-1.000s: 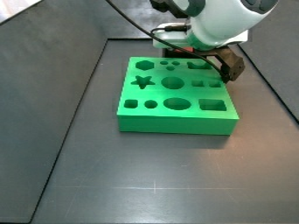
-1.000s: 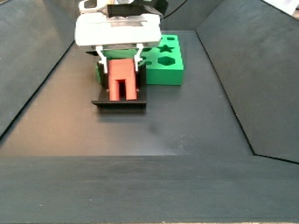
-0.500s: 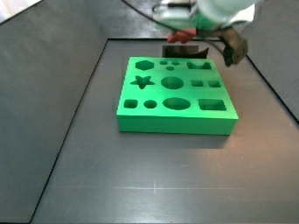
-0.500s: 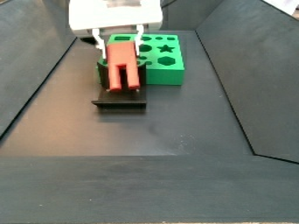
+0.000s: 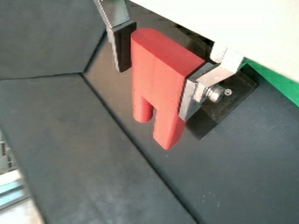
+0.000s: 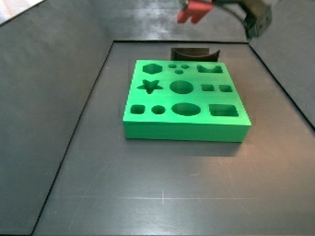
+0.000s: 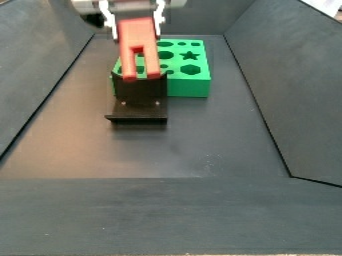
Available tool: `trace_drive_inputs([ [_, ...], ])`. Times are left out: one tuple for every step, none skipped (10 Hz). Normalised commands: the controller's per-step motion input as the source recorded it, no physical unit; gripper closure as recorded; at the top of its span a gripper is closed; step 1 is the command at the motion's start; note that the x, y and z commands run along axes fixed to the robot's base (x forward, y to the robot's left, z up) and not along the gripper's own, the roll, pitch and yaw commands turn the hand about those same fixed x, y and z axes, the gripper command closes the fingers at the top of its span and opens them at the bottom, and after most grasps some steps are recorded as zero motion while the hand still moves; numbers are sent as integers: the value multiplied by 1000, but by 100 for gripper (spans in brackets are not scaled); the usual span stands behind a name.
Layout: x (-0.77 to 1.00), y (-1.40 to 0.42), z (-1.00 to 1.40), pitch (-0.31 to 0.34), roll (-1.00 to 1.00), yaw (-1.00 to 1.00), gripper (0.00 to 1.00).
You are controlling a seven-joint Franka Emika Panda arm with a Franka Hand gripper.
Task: Pick up the square-circle object. Move up. Rotate the square-circle object. Place the square-circle object on the fixture. Regrasp the square-circle object. Move to above the board. Insert the square-circle object.
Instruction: Move to above the board.
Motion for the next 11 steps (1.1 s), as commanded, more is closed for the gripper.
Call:
trace_drive_inputs([
  [-64,53,1000,-47,-46,-18,100],
  [-67,50,1000,-33,-49,-31,100],
  [-69,45,1000,-14,-50,-38,100],
  [-69,40,1000,16,-50,-44,100],
  [-70,35,1000,38,-54,-41,100],
  [-69,30,1000,58,-56,-32,100],
  [-61,19,879,70,-54,-21,100],
  [-46,5,641,78,-60,-1,100],
  [-35,-1,457,89,-62,13,100],
  [-19,-5,284,96,-62,26,100],
  [-389,-1000,179,-65,-1000,-152,100],
])
